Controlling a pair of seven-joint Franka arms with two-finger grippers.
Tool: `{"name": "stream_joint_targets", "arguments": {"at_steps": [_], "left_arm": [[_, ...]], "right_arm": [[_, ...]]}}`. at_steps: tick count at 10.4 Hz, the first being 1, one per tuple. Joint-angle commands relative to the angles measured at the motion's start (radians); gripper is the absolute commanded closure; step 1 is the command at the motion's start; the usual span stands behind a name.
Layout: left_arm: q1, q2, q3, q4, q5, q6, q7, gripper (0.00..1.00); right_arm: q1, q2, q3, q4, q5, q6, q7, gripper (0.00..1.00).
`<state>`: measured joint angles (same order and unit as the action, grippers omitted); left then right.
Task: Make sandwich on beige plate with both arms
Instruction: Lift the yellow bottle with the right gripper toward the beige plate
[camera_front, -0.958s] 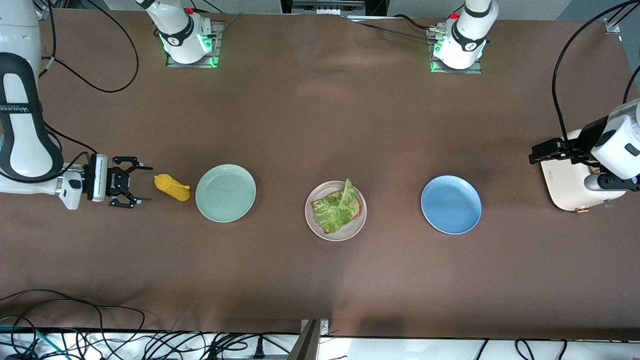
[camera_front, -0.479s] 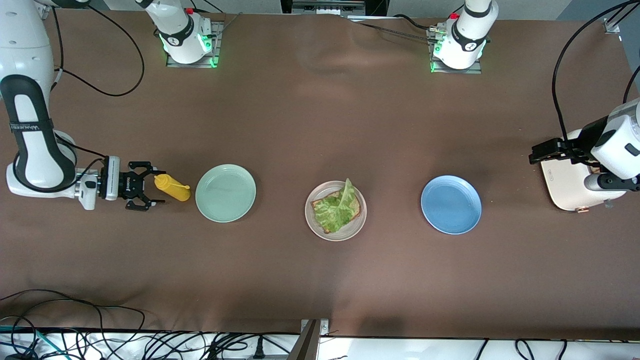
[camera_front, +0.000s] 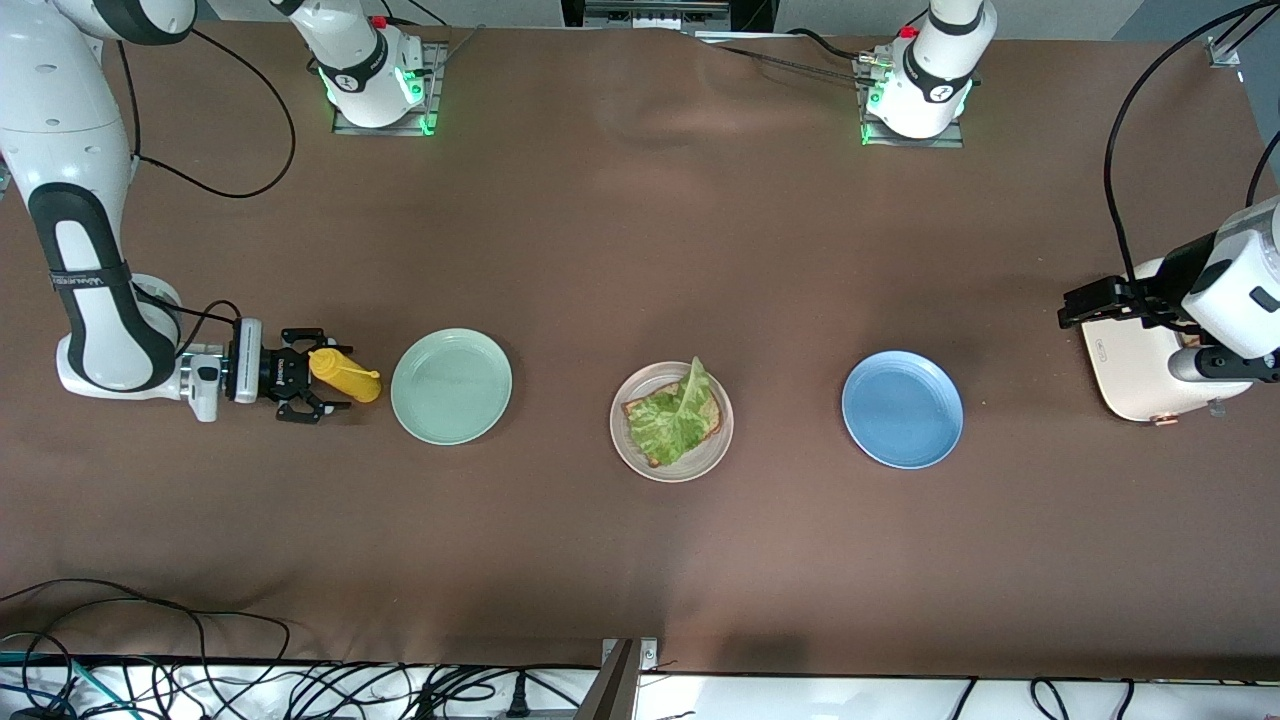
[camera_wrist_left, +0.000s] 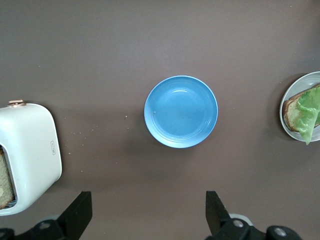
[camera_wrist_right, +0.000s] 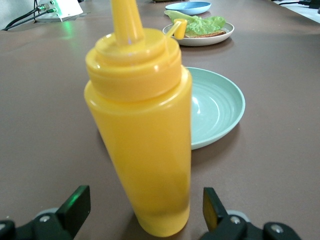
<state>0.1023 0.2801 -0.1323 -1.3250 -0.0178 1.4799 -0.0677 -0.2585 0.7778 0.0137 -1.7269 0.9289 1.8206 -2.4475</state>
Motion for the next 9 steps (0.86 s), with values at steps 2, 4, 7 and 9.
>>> {"name": "stream_joint_targets", "arguments": {"at_steps": [2,4,7,9], "left_arm": [[-0.001,-0.007,-0.001,0.010,0.018,-0.015,0.020,0.00],[-0.001,-0.007,-0.001,0.010,0.018,-0.015,0.020,0.00],[-0.001,-0.007,-0.001,0.010,0.016,-0.015,0.020,0.00],[-0.001,-0.007,-0.001,0.010,0.016,-0.015,0.020,0.00]], "right_arm": [[0.005,0.015,0.021,0.029,0.027,-0.021,-0.014,0.46],[0.005,0.014,0.026,0.030,0.027,-0.012,-0.068,0.96],[0.008,-0.024,0.043,0.033,0.030,0.003,-0.042,1.00],[0.019,-0.090,0.055,0.032,-0.062,0.048,0.092,1.00]]}}
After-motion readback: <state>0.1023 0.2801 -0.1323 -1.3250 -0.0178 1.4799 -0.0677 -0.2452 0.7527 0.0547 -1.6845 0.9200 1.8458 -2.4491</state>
